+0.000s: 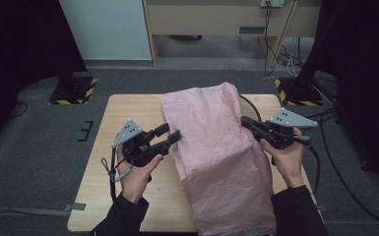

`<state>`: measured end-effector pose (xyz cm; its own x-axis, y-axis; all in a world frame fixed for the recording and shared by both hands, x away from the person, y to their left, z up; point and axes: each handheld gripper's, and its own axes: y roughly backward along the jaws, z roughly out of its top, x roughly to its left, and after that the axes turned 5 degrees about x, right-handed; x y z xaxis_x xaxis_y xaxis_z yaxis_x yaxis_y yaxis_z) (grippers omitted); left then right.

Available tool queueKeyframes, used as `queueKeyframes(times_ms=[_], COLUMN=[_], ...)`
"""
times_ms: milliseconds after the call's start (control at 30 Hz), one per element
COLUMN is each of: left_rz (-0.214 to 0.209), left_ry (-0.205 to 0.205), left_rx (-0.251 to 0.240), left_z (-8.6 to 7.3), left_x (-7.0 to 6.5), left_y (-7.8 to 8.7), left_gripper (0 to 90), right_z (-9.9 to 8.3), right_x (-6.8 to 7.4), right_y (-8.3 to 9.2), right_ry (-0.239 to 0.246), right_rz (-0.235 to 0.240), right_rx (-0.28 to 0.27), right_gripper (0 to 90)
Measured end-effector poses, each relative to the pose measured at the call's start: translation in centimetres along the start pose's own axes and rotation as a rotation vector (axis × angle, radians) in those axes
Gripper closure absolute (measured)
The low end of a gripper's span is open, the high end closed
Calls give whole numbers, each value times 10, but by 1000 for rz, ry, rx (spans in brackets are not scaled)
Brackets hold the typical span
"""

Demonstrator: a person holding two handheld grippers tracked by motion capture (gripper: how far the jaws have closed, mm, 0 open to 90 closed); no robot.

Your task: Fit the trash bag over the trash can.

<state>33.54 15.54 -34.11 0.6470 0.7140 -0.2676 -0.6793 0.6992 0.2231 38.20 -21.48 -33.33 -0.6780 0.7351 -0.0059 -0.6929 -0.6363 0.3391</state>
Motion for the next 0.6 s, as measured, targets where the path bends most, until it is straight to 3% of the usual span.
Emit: queueKeyframes(times_ms=[233,600], left_rz=[22,-5], left_ry=[28,46], left_rx=[9,-15], left_z=[-6,-3], left_x=[-9,-14], left_y=[-5,-13], left_gripper=[317,377], right_z=[0,0], right_x=[0,1], right_y=[0,0], right_ry=[2,-1], right_rz=[1,9], right_rx=[1,-1], right_gripper=[890,889])
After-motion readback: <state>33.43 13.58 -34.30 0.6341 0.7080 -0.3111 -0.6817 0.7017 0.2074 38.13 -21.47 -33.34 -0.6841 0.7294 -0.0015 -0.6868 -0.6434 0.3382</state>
